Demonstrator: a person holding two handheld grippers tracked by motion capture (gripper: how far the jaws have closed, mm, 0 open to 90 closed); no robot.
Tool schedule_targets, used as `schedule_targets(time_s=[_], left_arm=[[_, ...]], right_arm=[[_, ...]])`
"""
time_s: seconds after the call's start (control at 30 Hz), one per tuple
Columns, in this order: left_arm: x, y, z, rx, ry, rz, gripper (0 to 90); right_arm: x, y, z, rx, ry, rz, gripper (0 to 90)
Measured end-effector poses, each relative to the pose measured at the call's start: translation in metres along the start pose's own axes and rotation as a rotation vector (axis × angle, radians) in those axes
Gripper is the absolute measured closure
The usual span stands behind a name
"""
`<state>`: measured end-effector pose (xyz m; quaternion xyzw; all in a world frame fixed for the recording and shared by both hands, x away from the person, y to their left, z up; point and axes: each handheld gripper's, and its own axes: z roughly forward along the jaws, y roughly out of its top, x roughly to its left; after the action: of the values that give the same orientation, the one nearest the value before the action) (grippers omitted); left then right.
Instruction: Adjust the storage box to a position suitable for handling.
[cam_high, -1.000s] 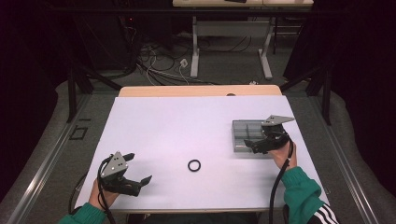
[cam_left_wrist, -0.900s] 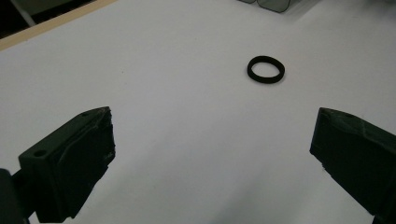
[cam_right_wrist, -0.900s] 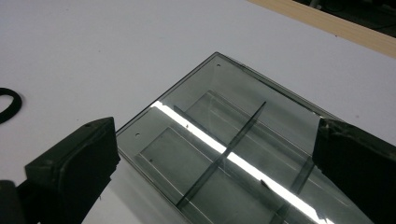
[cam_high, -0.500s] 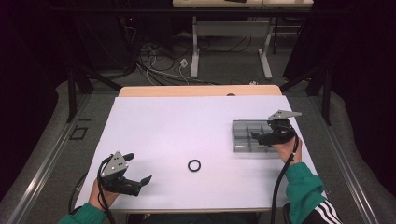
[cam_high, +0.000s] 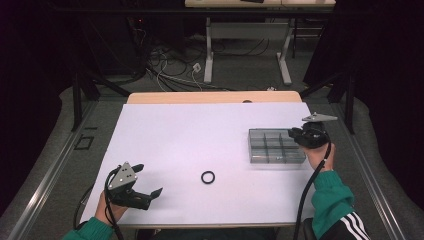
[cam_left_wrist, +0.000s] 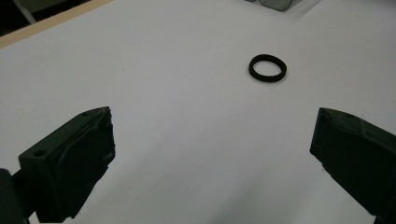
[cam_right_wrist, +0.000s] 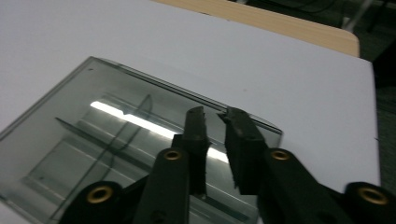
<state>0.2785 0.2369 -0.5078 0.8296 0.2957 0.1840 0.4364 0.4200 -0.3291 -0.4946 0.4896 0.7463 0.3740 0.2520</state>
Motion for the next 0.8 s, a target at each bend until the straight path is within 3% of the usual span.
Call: schedule_targets(time_s=[0.13,0.47,0.8], left_arm=[[0.000,0.000,-0.001,0.001,0.000,0.001,0.0],[0.000,0.000,0.000,0.004,0.002,0.001,0.0],[0.000,0.000,0.000,0.002,0.003,0.001,0.0]], right_arm=[[-0.010,-0.004,-0.001,0.017,-0.060,0.036,90.0],[-0.025,-0.016,0.000,0.099,-0.132,0.103,90.0],[-0.027,-0.020,0.009,0.188,-0.152,0.168,90.0]])
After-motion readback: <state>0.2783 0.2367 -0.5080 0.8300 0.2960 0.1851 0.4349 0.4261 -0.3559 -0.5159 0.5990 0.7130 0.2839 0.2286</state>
